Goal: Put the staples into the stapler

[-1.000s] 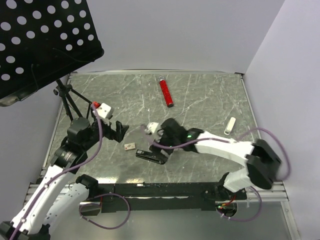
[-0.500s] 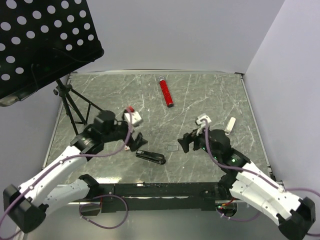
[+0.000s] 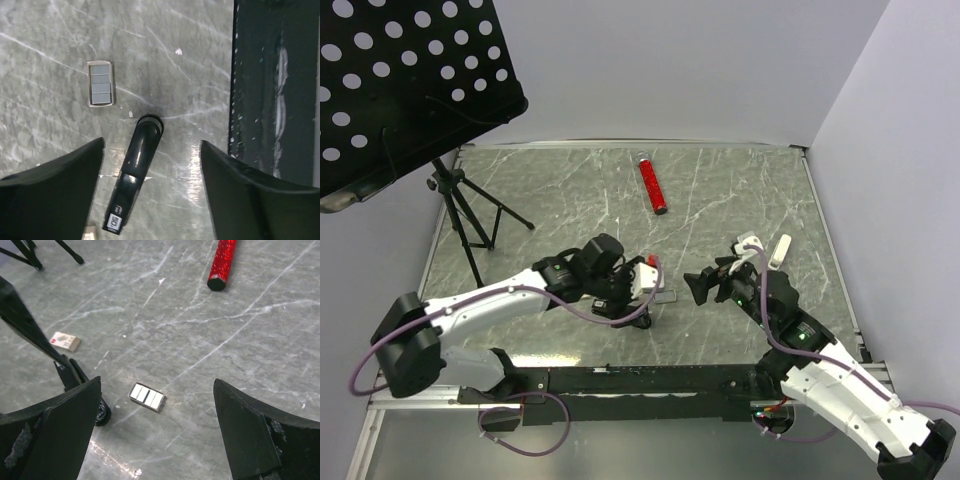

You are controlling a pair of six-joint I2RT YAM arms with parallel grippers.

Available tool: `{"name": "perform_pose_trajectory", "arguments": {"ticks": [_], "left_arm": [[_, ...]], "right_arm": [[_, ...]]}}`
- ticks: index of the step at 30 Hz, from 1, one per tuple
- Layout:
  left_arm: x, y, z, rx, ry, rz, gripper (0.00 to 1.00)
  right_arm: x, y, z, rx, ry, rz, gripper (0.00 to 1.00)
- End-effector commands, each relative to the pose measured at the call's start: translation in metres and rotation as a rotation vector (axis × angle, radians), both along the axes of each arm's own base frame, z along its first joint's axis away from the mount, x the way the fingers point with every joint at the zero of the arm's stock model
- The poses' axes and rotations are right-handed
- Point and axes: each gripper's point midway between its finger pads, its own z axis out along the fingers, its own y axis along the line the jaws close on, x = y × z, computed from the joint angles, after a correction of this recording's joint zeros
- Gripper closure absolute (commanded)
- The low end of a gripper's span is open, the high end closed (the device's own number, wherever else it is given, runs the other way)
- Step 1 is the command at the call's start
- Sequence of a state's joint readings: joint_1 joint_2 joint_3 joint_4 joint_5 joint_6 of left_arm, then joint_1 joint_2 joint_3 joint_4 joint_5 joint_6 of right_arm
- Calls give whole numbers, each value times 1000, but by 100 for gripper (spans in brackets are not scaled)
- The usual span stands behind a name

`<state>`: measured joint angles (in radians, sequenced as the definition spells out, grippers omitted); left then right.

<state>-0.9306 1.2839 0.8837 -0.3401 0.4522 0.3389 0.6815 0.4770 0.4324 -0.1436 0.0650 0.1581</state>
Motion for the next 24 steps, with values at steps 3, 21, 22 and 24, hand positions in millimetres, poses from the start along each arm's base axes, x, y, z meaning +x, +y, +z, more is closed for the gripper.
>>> {"name": "perform_pose_trajectory", "arguments": {"ticks": [3, 21, 22, 24], "left_arm": [[6, -15, -11, 53, -76, -114, 28], [11, -14, -60, 180, -99, -175, 31], [11, -14, -62, 188, -96, -177, 32], [11, -12, -69, 213, -93, -177, 36]], "right_arm": [[-7, 0, 10, 80, -26, 12, 0], [-9, 0, -5, 132, 32, -18, 1], [-10, 0, -5, 134, 32, -17, 1], [-9, -1, -8, 122, 37, -18, 1]]}}
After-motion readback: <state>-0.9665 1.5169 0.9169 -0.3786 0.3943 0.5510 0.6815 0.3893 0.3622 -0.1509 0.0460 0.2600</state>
